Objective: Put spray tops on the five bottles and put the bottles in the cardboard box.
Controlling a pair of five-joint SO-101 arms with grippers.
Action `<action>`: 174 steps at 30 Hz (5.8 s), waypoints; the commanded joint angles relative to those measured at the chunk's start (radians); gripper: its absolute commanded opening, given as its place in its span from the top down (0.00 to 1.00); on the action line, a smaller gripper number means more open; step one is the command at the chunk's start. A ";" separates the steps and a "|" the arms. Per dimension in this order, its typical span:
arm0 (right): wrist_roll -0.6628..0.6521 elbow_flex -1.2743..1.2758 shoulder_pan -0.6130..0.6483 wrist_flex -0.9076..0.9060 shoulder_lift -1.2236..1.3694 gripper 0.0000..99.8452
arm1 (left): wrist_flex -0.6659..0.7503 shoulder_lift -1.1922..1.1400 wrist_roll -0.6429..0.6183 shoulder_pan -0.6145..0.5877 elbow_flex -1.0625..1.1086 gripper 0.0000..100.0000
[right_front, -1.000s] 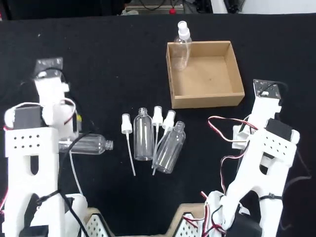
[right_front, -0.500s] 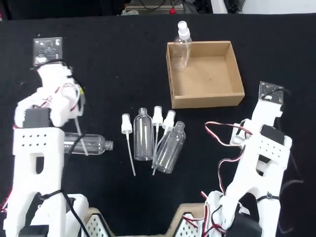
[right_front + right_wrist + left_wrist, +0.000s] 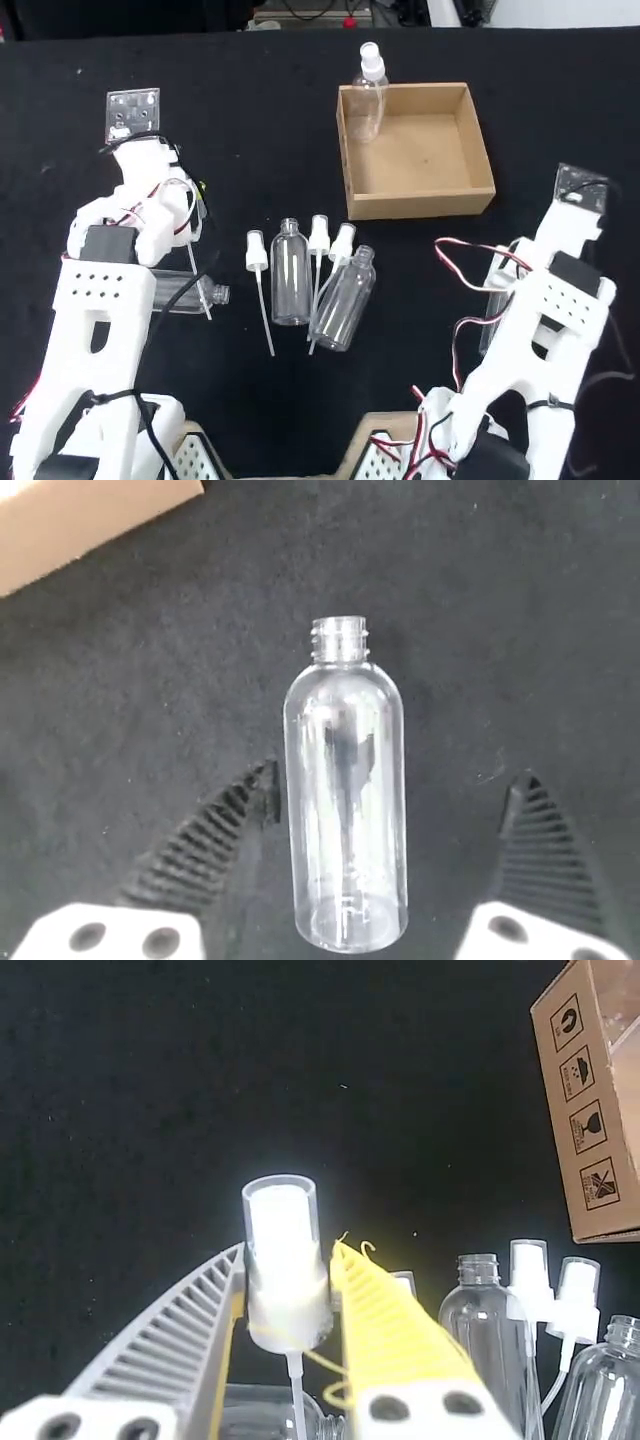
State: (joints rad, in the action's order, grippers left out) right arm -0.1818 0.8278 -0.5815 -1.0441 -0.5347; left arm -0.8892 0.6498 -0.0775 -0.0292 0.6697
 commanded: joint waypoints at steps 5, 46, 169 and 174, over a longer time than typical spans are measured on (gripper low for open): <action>0.081 -0.028 -0.011 0.071 0.002 0.69 | 0.020 0.026 -0.008 0.019 -0.001 0.92; 0.095 -0.616 0.112 -0.370 0.242 0.80 | 0.018 0.026 -0.008 0.022 -0.021 0.92; 0.164 0.533 1.016 0.517 -1.135 0.80 | 0.422 0.276 0.150 0.570 -0.334 0.92; 0.164 0.533 1.016 0.517 -1.135 0.80 | 0.470 0.278 0.150 0.570 -0.203 0.92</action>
State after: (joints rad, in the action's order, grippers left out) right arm -0.0269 1.3648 0.4266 -0.5623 -1.6533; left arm -0.4672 0.9260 0.0652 0.5493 0.4181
